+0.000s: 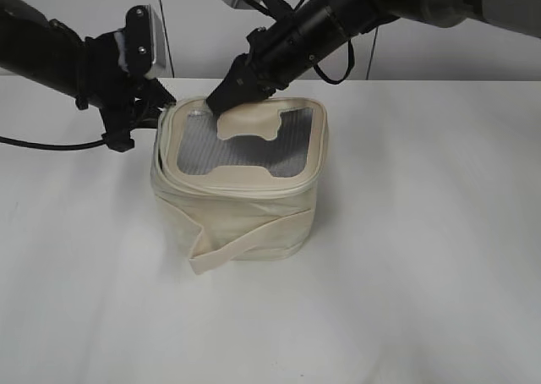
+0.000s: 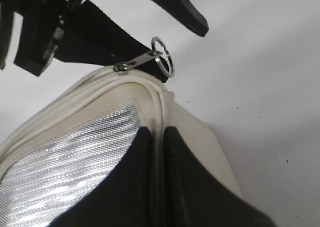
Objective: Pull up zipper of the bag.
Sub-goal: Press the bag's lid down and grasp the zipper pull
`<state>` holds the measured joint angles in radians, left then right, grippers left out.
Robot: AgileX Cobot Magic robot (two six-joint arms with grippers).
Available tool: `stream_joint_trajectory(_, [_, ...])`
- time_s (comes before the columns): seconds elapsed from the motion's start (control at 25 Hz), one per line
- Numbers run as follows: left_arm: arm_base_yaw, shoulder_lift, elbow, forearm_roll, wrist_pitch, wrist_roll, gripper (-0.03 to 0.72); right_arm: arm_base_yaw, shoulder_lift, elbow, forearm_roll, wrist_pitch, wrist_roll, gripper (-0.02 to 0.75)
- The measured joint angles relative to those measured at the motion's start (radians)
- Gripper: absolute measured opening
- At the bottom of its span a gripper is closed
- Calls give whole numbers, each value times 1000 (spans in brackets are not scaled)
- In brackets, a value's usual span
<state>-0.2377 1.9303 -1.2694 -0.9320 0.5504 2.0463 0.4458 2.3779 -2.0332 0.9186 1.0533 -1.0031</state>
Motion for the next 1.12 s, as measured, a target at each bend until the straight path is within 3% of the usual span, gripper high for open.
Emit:
stream_joint_trajectory(0.2, [-4,9,0,23,-2,1,46,0,0,0,0,0,0,54])
stream_joint_trajectory(0.28, [-4,9,0,49,-2,-6,0,0,0,0,0,0,0,54])
stream_joint_trajectory(0.44, [-4,-13,0,139,2,-133,-8,0,0,0,0,0,12,54])
stream_joint_trajectory(0.76, [-4,-106,0,381,163,-547,-8,0,0,0,-3,-4,94,53])
stream_joint_trajectory(1.12, [-22,-164,-5,482,331,-861,-8,2,0,0,2,3,174,53])
